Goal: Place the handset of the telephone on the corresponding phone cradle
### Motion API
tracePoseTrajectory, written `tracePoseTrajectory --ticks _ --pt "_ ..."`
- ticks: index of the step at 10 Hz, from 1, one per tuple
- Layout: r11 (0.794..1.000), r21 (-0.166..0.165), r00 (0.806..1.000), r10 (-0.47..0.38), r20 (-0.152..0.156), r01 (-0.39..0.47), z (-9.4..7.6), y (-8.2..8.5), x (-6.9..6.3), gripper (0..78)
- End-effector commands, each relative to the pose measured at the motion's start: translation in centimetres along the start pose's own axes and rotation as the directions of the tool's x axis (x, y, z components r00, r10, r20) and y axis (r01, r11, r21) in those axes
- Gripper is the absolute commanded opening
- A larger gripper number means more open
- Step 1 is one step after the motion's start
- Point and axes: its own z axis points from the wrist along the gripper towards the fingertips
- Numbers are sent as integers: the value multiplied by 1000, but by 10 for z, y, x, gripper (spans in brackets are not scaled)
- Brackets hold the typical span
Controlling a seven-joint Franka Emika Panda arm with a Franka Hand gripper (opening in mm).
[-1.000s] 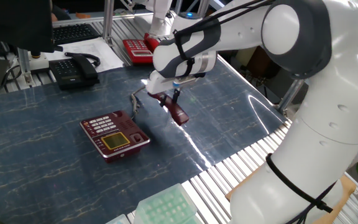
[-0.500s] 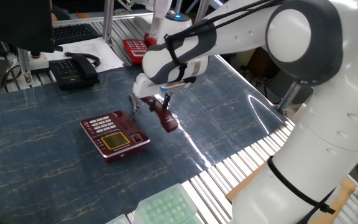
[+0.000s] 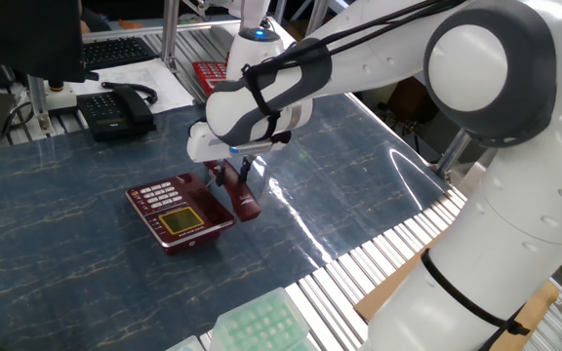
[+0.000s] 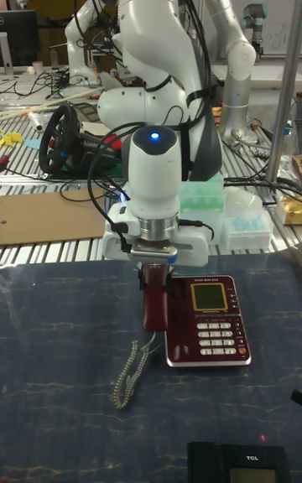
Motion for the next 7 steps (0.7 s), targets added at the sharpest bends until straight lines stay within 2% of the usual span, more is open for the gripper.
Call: tracePoseTrajectory --ticks 1,6,7 --pt "1000 -11 1000 17 3 -17 2 5 1 13" --pt "999 -14 999 32 7 -32 1 5 2 13" --pt "1000 1 1000 27 7 -27 1 5 2 13"
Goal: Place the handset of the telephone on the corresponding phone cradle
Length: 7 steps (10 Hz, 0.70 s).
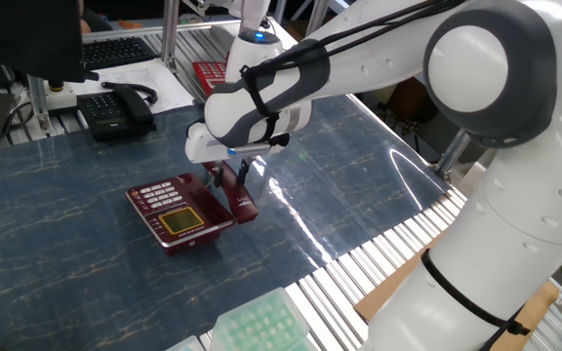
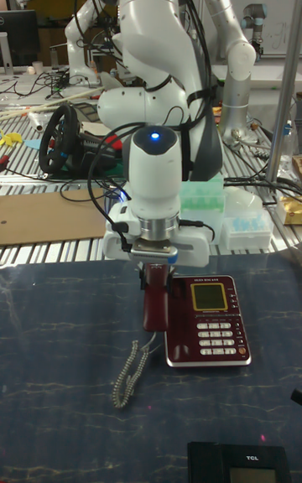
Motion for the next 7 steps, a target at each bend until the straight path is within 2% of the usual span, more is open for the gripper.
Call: tracePoseTrajectory --ticks 1,2,3,4,6,7 --pt "1000 14 1000 -2 -5 2 -1 0 -1 13" --pt "1000 14 1000 -2 -5 2 -1 0 -1 13" --pt "999 4 999 -48 -7 48 -1 0 -1 13" --pt "992 1 991 -130 -27 130 -1 0 -1 13" --pt "962 -19 962 -271 -35 271 -1 0 -1 13" --pt "956 -12 956 -293 -33 293 -1 0 -1 13"
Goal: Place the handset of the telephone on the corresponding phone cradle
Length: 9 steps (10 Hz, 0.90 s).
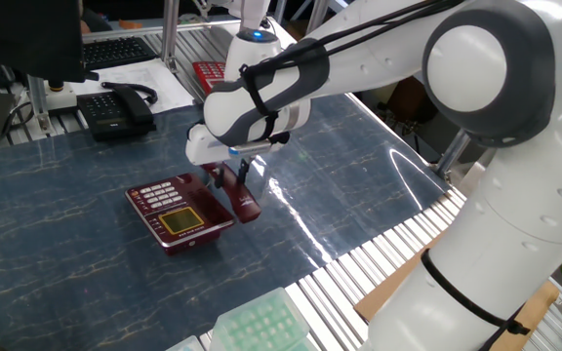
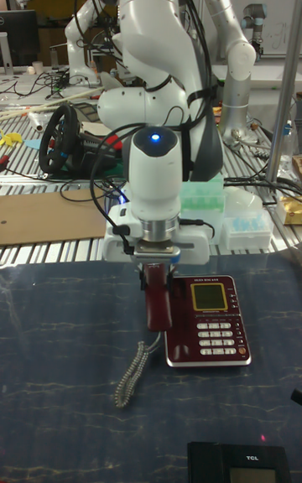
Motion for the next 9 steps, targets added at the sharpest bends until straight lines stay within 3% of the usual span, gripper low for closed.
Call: tracePoseTrajectory --ticks 1,3,5,9 --pt "981 -3 980 -196 -16 196 -1 0 -1 13" --pt "985 31 986 -168 -19 168 -4 23 1 13" --pt "991 33 991 -130 -20 131 -2 46 4 13" --pt "994 34 995 -101 -15 102 8 52 -3 13"
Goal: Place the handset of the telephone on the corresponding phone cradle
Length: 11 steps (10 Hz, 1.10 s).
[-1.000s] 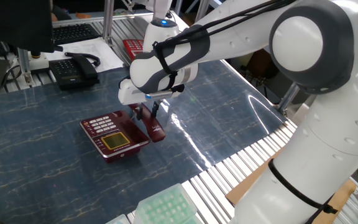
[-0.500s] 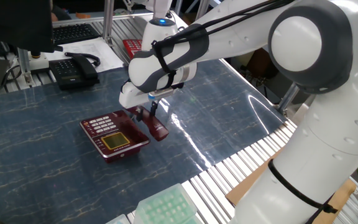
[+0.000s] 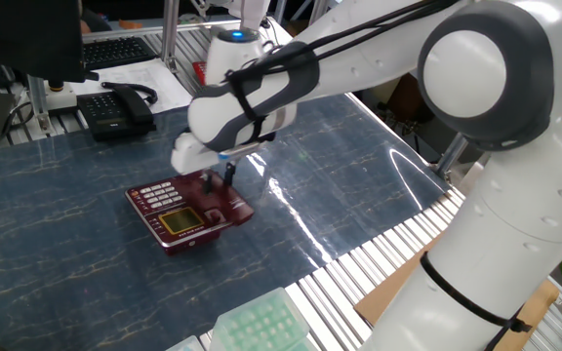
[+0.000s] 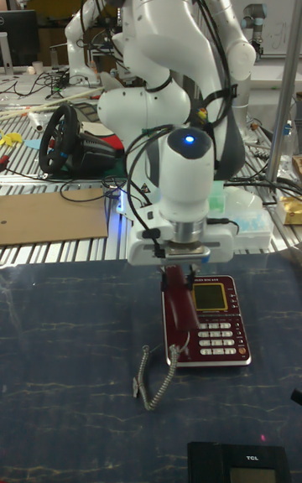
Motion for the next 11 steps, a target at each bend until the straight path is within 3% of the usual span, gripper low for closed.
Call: tracePoseTrajectory --ticks 1,6,11 --pt "999 8 999 37 3 -37 8 8 -7 13" --pt "995 19 995 97 2 -97 5 3 -24 13" --pt "992 13 992 128 11 -128 15 6 -28 13"
